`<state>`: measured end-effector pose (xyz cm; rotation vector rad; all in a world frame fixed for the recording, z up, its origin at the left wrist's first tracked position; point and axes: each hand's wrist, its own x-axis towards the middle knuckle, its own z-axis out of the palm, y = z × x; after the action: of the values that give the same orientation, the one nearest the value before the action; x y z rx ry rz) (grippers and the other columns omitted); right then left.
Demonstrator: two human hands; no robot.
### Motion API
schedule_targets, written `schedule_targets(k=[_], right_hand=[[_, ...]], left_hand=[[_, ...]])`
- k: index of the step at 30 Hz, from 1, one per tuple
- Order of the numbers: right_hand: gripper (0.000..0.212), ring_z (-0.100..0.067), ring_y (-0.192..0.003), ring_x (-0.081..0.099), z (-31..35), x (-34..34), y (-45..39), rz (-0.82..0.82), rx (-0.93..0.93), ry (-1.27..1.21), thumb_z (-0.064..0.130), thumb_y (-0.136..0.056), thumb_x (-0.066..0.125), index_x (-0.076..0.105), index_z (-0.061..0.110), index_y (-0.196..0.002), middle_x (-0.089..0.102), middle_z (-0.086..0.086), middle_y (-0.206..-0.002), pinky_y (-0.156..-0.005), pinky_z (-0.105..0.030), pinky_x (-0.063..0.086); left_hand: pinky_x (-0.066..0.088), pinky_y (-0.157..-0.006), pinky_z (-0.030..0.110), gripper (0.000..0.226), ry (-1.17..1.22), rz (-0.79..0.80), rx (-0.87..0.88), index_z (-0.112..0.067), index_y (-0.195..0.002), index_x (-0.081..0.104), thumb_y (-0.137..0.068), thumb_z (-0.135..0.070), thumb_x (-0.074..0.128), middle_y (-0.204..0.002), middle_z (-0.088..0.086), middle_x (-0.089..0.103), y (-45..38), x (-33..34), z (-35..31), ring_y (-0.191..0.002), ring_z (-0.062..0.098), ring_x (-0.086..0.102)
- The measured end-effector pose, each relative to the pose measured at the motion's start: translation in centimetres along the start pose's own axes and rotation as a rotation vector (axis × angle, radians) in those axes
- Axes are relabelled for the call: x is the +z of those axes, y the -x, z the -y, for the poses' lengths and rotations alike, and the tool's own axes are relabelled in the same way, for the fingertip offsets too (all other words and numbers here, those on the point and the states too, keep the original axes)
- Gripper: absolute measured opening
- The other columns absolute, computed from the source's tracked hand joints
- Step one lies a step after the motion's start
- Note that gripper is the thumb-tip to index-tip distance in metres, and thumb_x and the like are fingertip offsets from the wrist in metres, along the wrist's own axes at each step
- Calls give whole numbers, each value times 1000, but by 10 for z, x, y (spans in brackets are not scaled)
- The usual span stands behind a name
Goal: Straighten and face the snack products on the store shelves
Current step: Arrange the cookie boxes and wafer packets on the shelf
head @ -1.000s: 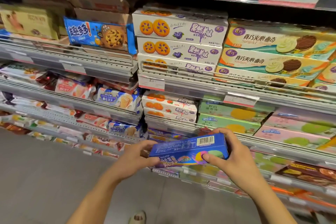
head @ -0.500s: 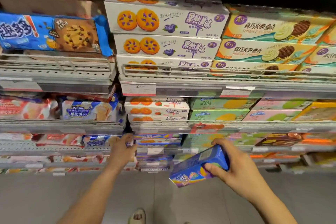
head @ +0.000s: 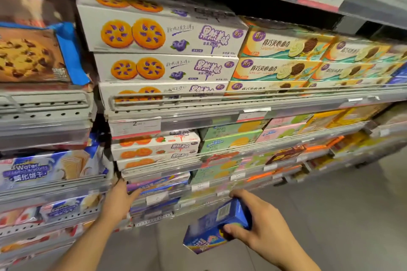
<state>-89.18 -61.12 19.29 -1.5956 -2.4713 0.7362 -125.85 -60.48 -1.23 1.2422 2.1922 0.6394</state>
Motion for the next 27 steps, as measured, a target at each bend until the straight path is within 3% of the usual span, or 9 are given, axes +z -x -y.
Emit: schedule_targets(k=[3,5,10,14,18,21,23,25,27], right_hand=[[65,1,-100,58,4,-2,-1,-15,-6,19,73,-74,63,41,50,-131,52,31,-119,-82,-17,49],[65,-1,-100,58,5,-2,-2,-38,-15,35,73,-74,61,42,48,-131,51,30,-118,-83,-22,51],[66,-2,-98,59,2,-10,-7,-48,-34,37,79,-72,59,41,49,-128,53,28,-116,-81,-25,53],[67,-1,-94,58,-4,-18,-13,-41,-59,4,85,-70,58,44,48,-125,55,28,-112,-77,-24,52],[57,-3,-90,58,-13,-16,-19,-31,-82,32,78,-75,60,43,47,-120,54,26,-107,-74,-25,51],[55,-4,-91,58,-16,-15,-26,10,-111,50,71,-72,63,44,46,-117,54,26,-107,-76,-26,52],[54,-4,-91,57,-19,-15,-30,37,-134,46,66,-71,64,44,46,-117,53,26,-107,-76,-24,51],[53,-2,-90,57,-22,-16,-33,48,-141,15,62,-68,68,46,46,-113,53,26,-106,-74,-20,48],[54,-1,-91,59,-22,-20,-35,55,-140,-35,57,-66,74,48,45,-112,56,25,-105,-73,-20,50]], left_hand=[[51,-66,43,43,-125,-15,119,3,-100,67,-70,-15,93,-111,21,58,12,5,10,-93,45,65],[54,-65,43,54,-130,-1,150,1,-104,68,-60,-11,97,-109,16,57,18,11,20,-89,43,65],[52,-77,38,61,-33,-29,104,-11,-127,66,-72,-22,91,-115,5,57,40,2,27,-102,29,62],[47,-70,29,60,-2,82,144,-32,-125,63,-72,-41,89,-112,-10,54,65,-20,40,-97,11,59],[56,-80,26,56,113,193,109,-48,-114,60,-67,-47,90,-122,-18,59,90,-33,49,-98,-1,69],[48,-85,6,56,185,304,122,-50,-120,52,-76,-44,86,-125,-19,57,108,-40,30,-105,-16,60],[44,-83,2,57,251,340,118,-51,-123,54,-76,-44,85,-126,-18,56,117,-43,14,-107,-12,60],[49,-85,9,63,348,317,101,-59,-121,60,-63,-68,82,-123,-19,62,124,-41,4,-111,-3,64],[53,-90,17,66,405,314,95,-59,-123,57,-63,-68,84,-119,-22,67,131,-35,-2,-115,0,64]])
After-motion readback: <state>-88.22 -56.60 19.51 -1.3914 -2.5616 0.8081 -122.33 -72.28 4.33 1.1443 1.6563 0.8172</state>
